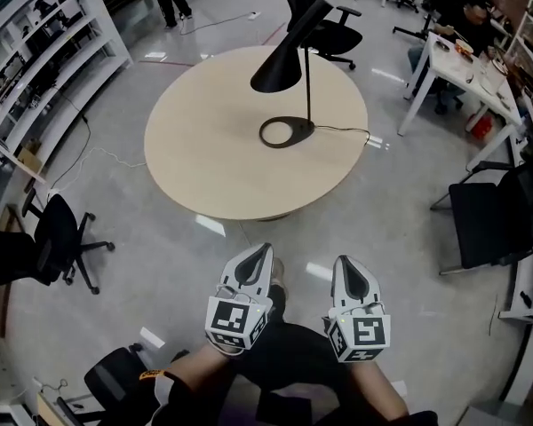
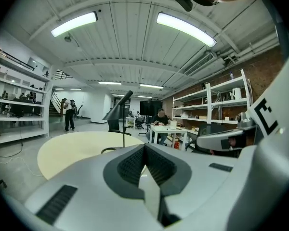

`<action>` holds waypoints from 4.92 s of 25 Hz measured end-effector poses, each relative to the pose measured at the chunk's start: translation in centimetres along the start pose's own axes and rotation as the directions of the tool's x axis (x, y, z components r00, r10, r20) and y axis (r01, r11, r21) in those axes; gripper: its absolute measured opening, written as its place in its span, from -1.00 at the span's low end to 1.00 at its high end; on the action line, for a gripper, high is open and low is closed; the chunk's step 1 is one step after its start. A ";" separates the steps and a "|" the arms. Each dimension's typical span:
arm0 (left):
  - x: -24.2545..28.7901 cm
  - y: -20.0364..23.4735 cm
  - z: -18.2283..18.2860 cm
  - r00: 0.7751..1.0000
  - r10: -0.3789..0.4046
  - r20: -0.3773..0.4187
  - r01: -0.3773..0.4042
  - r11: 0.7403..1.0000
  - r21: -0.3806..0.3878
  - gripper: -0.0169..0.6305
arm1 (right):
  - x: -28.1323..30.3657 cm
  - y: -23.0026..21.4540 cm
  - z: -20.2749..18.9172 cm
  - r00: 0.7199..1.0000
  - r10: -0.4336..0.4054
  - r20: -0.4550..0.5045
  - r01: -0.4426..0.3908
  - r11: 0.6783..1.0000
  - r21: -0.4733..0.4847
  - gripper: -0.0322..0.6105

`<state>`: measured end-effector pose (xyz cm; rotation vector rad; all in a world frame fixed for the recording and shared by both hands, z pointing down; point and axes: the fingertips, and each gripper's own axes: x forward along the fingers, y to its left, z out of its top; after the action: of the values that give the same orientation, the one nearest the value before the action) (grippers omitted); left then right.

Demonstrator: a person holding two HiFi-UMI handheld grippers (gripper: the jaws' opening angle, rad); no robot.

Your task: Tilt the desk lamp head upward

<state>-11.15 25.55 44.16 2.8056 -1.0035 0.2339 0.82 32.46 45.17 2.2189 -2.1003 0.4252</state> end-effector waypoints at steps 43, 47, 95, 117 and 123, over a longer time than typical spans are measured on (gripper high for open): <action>35.7 28.2 13.4 0.923 0.367 0.114 -0.332 0.911 -0.245 -0.81 | 43.0 -8.4 27.6 0.891 0.454 0.023 -0.415 0.832 -0.369 -0.87; 35.8 28.3 13.3 0.900 0.418 0.122 -0.355 0.867 -0.349 -0.81 | 43.0 -8.5 32.0 0.825 0.563 0.051 -0.490 0.756 -0.434 -0.87; 42.3 27.7 10.9 0.970 -0.048 0.240 0.201 0.716 -0.668 -0.31 | 54.6 -11.3 44.5 0.862 0.496 0.101 -0.363 0.745 -0.559 -0.87; 40.9 28.7 12.5 0.959 -0.013 0.284 0.201 0.736 -0.646 -0.39 | 53.8 -11.3 43.1 0.876 0.476 0.081 -0.355 0.748 -0.561 -0.87; 39.1 30.4 14.8 0.945 0.009 0.327 0.200 0.775 -0.599 -0.45 | 54.1 -12.7 42.6 0.896 0.433 0.095 -0.327 0.790 -0.519 -0.87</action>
<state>0.71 -24.55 40.15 2.2829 -0.7857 -0.4957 22.11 -28.90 18.98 1.6044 -2.4194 -0.3305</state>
